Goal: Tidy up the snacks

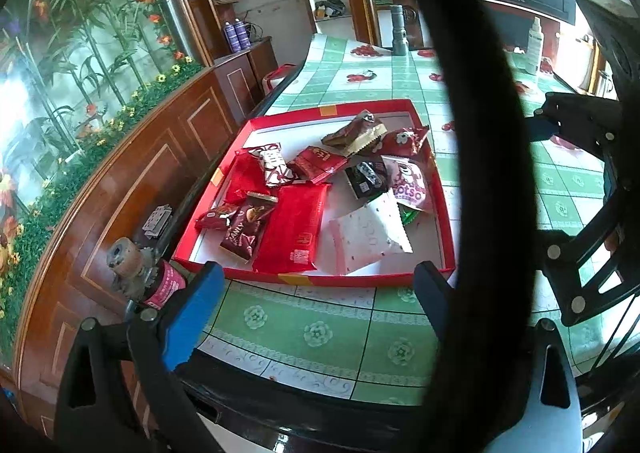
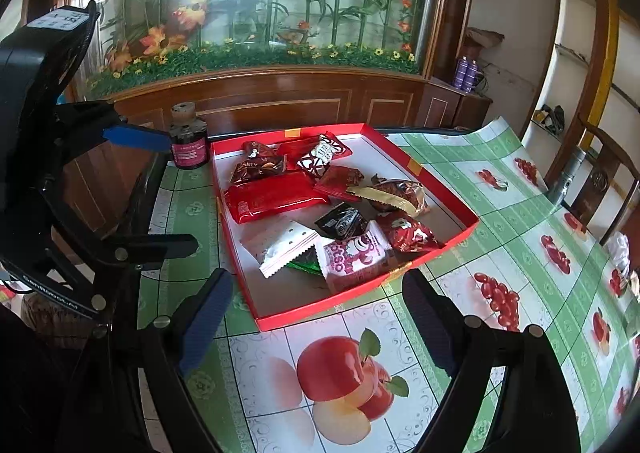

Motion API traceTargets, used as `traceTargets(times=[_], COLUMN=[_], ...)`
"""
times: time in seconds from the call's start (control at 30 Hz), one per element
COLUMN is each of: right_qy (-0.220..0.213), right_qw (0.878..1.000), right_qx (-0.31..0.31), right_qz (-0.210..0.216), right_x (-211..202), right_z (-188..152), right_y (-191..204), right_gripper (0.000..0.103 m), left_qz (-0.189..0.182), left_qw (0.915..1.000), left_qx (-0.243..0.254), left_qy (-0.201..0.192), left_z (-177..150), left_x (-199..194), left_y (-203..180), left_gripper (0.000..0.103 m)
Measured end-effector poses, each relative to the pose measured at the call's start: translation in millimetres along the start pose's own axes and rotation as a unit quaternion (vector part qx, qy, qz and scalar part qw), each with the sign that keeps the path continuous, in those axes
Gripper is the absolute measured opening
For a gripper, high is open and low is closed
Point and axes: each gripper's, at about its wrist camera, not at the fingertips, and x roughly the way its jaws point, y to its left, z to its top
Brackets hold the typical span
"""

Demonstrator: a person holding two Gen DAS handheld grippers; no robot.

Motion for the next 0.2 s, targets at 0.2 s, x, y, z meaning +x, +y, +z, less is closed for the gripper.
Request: traceTargets(times=[0.2], right_qy=[-0.004], right_qw=[1.0], right_qx=[0.002], right_qz=[0.005], right_x=[-0.3], right_z=[2.0], right_y=[0.4], right_gripper=[0.087], left_qz=[0.002], left_qw=[0.9999], left_qx=[-0.01], left_qy=[-0.007], left_z=[2.6], left_x=[-2.9], left_y=[6.4], left_gripper=[0.096])
